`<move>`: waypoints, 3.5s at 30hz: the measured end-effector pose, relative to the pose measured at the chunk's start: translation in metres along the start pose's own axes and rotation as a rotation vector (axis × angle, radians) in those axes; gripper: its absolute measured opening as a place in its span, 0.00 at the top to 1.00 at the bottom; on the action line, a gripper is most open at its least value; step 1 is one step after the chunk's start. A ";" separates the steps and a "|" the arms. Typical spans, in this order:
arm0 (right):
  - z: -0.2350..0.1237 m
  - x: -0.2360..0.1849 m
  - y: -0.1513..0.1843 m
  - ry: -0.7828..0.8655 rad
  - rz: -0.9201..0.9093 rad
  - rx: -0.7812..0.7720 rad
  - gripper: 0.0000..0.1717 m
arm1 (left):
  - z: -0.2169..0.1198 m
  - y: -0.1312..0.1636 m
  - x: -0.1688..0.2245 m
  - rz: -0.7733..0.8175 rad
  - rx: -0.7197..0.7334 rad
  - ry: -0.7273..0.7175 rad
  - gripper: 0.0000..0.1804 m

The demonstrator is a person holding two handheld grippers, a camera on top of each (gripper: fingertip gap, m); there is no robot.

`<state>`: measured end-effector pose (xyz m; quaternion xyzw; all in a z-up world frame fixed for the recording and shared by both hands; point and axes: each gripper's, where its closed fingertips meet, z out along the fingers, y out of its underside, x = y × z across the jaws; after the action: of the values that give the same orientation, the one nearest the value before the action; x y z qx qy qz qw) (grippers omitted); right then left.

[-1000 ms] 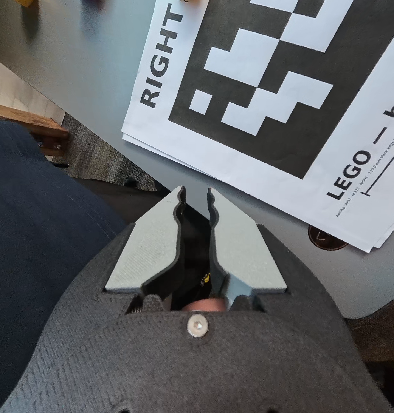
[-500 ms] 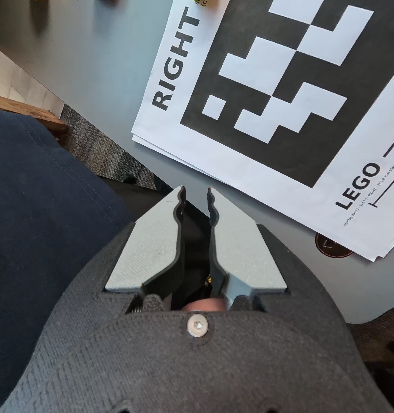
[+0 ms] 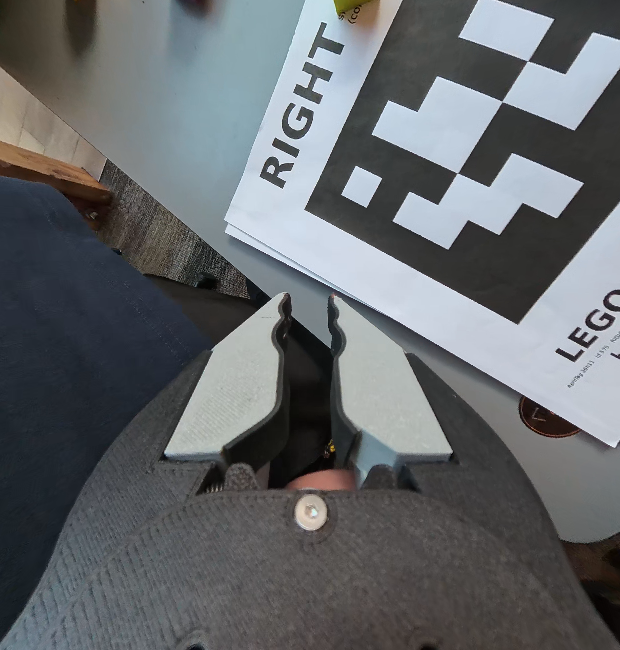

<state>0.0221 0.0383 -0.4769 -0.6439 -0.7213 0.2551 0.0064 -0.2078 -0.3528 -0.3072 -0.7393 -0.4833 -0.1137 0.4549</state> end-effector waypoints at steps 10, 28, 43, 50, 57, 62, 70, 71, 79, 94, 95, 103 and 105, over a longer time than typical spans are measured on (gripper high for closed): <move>0.001 -0.005 -0.007 0.003 -0.013 0.009 0.90 | 0.019 0.001 0.017 0.045 -0.069 0.037 0.92; 0.005 0.000 0.014 -0.007 0.030 -0.008 0.90 | 0.058 0.080 -0.007 0.359 -0.398 -0.411 0.98; -0.001 0.010 0.019 0.003 0.030 -0.015 0.90 | 0.086 0.108 -0.026 0.303 -0.434 -0.480 0.95; -0.003 0.014 0.023 0.013 0.037 -0.017 0.90 | 0.069 0.102 -0.033 0.257 -0.333 -0.507 0.78; -0.006 0.017 0.029 0.027 0.030 -0.040 0.90 | 0.030 0.127 -0.054 0.222 -0.112 -0.527 0.72; -0.002 0.010 0.024 0.032 -0.005 -0.068 0.90 | 0.007 0.194 -0.077 0.076 -0.126 -0.547 0.76; 0.012 -0.018 -0.004 0.040 -0.085 -0.067 0.90 | 0.019 0.316 -0.056 -0.046 -0.390 -0.320 0.79; 0.015 -0.023 -0.009 0.041 -0.088 -0.060 0.90 | 0.021 0.327 -0.051 -0.053 -0.416 -0.281 0.79; 0.031 -0.067 -0.052 0.034 -0.274 -0.029 0.88 | 0.012 0.375 -0.051 -0.023 -0.523 -0.225 0.84; 0.071 -0.142 -0.152 -0.209 -0.610 0.054 0.86 | -0.046 0.372 -0.074 -0.180 -0.556 -0.515 1.00; 0.075 -0.146 -0.156 -0.231 -0.625 0.056 0.86 | -0.052 0.373 -0.075 -0.164 -0.586 -0.555 1.00; 0.091 -0.153 -0.170 -0.318 -0.856 0.039 0.85 | -0.081 0.349 -0.084 -0.134 -0.666 -0.804 1.00; 0.095 -0.152 -0.174 -0.312 -0.892 0.035 0.84 | -0.078 0.337 -0.087 -0.059 -0.683 -0.822 1.00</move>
<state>-0.1451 -0.1444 -0.4457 -0.2250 -0.9155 0.3332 0.0178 0.0454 -0.5075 -0.5061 -0.8150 -0.5775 0.0216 -0.0418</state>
